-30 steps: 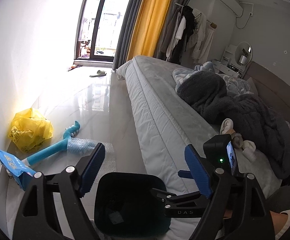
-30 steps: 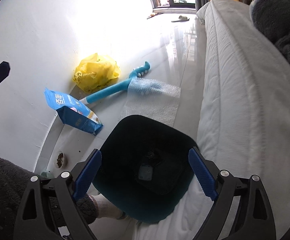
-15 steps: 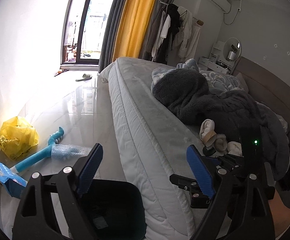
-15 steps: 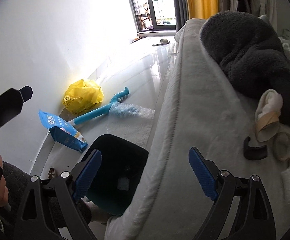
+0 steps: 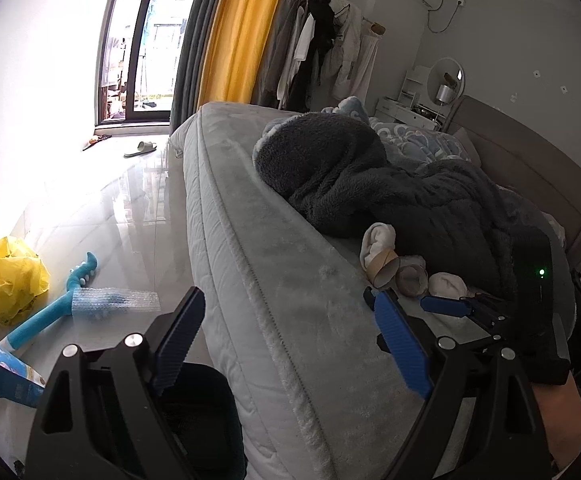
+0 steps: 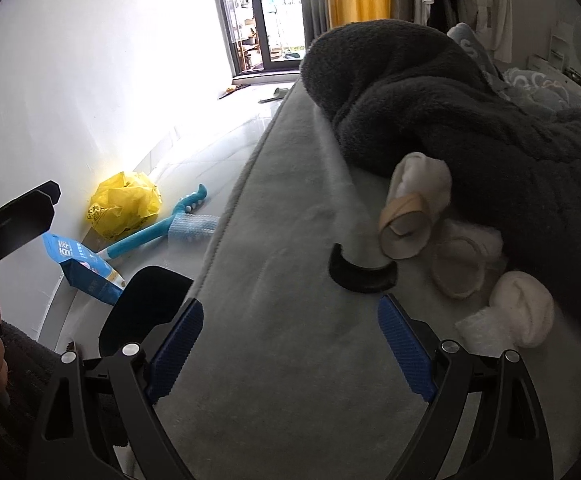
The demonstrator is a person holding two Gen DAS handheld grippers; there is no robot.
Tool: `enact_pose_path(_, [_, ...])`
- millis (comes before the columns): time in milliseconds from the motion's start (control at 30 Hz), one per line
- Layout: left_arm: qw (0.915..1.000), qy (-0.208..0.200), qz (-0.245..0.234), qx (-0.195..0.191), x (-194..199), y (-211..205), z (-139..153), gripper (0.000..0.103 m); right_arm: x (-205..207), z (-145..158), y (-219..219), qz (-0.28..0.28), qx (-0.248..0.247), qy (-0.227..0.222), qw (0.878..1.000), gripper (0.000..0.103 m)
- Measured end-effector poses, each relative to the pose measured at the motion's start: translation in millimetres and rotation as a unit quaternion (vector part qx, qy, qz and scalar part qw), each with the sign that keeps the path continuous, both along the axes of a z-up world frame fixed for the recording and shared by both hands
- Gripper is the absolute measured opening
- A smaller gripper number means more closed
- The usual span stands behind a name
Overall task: Collect trash
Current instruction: 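Move both tools back to the remaining trash on the bed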
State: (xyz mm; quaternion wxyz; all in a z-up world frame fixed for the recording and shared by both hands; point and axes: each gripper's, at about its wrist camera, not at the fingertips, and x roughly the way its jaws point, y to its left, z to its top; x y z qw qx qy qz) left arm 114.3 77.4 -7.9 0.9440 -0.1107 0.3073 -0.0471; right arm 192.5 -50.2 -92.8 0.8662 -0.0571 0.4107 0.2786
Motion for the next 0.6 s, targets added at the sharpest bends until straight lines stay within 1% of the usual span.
enact_pose_path(100, [1.0000, 0.007, -0.004, -0.003, 7, -10, -6, 0.089, 6, 0, -22, -0.013, -0.001, -0.013, 1.000, 0.090])
enact_pose_path(233, [0.9999, 0.014, -0.009, 0.000, 16, -22, -12, 0.089, 14, 0, -46, -0.027, 0.010, -0.027, 0.999, 0.090])
enact_pose_path(433, [0.9995, 0.028, -0.013, 0.002, 31, -40, -24, 0.089, 22, -6, -68, -0.037, 0.030, -0.029, 0.998, 0.090])
enact_pose_path(600, [0.9992, 0.037, -0.016, 0.000, 42, -55, -33, 0.089, 27, -14, -82, -0.042, 0.039, -0.020, 0.998, 0.090])
